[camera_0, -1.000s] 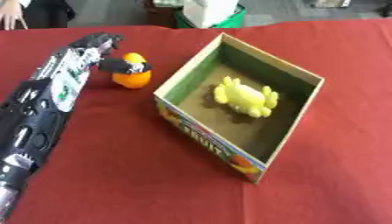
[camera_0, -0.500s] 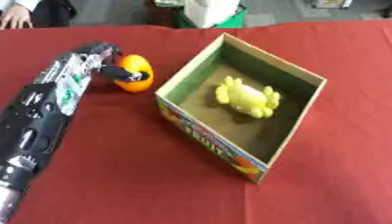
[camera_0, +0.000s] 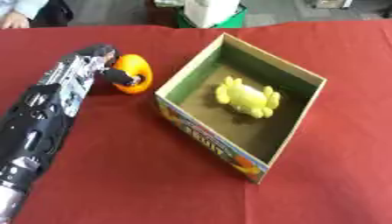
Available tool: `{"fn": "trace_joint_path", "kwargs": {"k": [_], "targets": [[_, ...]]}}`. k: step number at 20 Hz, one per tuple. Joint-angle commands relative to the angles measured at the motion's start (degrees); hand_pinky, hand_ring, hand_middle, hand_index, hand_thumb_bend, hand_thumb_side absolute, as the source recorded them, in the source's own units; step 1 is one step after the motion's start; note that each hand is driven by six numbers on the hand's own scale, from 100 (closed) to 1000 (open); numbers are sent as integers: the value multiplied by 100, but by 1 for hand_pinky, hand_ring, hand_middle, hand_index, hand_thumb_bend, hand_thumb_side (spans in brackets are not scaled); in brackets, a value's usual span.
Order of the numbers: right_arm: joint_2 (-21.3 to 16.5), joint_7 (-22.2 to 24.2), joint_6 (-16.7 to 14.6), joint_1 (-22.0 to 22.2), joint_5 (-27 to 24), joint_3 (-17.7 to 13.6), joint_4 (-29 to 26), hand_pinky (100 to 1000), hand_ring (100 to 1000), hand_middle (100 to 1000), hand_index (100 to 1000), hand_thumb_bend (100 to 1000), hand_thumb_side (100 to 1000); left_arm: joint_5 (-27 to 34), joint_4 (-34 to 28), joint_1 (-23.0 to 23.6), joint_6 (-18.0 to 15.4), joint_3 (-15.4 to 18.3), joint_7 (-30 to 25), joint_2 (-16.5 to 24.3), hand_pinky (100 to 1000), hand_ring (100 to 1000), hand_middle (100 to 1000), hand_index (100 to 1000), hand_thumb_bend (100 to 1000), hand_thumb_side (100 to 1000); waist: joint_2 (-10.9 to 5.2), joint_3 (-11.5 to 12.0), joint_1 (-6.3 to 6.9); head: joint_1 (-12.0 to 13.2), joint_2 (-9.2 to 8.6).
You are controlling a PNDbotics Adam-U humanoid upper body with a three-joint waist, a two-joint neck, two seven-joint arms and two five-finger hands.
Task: Pick up objects on the table and place them in the box.
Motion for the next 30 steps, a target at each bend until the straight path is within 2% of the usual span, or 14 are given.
{"fn": "trace_joint_path", "kwargs": {"k": [1, 2, 7, 12, 17, 22, 26, 27, 28, 30], "targets": [[-76, -23, 29, -31, 34, -73, -109, 701, 941, 754, 925, 100, 1000, 295, -91, -44, 16, 26, 65, 54, 612, 612, 596, 587, 145, 454, -119, 21, -26, 8, -36], [-75, -25, 35, -29, 36, -74, -109, 701, 941, 755, 925, 100, 1000, 397, -125, -44, 31, 14, 86, 57, 606, 606, 588, 578, 104, 416, -125, 32, -28, 3, -29], [-74, -35, 44, -19, 33, -75, -109, 701, 941, 754, 925, 100, 1000, 850, -315, -57, 141, -44, 194, 63, 575, 573, 548, 518, 100, 217, -151, 68, -37, -14, -6], [-60, -40, 79, -6, 37, -72, -109, 702, 942, 753, 925, 100, 1000, 1322, -600, -103, 212, -149, 324, 54, 551, 542, 525, 481, 100, 261, -172, 89, -36, -23, 5], [-61, -48, 104, -4, 28, -68, -109, 702, 942, 752, 925, 100, 1000, 1448, -974, -183, 251, -289, 440, 53, 538, 526, 505, 448, 100, 283, -201, 95, -19, -28, 4], [-68, -49, 122, -4, 8, -65, -109, 702, 942, 752, 924, 100, 1000, 1206, -1305, -286, 198, -404, 515, 32, 522, 511, 488, 395, 100, 324, -234, 88, 6, -19, -8], [-83, -49, 132, -10, -21, -62, -109, 702, 941, 752, 924, 100, 1000, 968, -1596, -434, 25, -523, 516, -49, 515, 508, 486, 385, 100, 333, -258, 81, 20, -28, -12], [-88, -47, 133, -17, -29, -60, -109, 702, 941, 752, 923, 100, 1000, 905, -1688, -489, -33, -562, 513, -87, 512, 506, 485, 384, 100, 395, -263, 75, 24, -32, -15], [-93, -45, 133, -25, -39, -58, -109, 702, 941, 752, 923, 100, 1000, 836, -1784, -538, -94, -604, 512, -125, 510, 505, 486, 385, 100, 336, -267, 69, 27, -33, -19], [-102, -38, 132, -42, -60, -53, -109, 702, 941, 752, 923, 100, 1000, 682, -1979, -634, -218, -704, 491, -222, 509, 506, 483, 386, 100, 336, -275, 42, 35, -22, -31]]}}
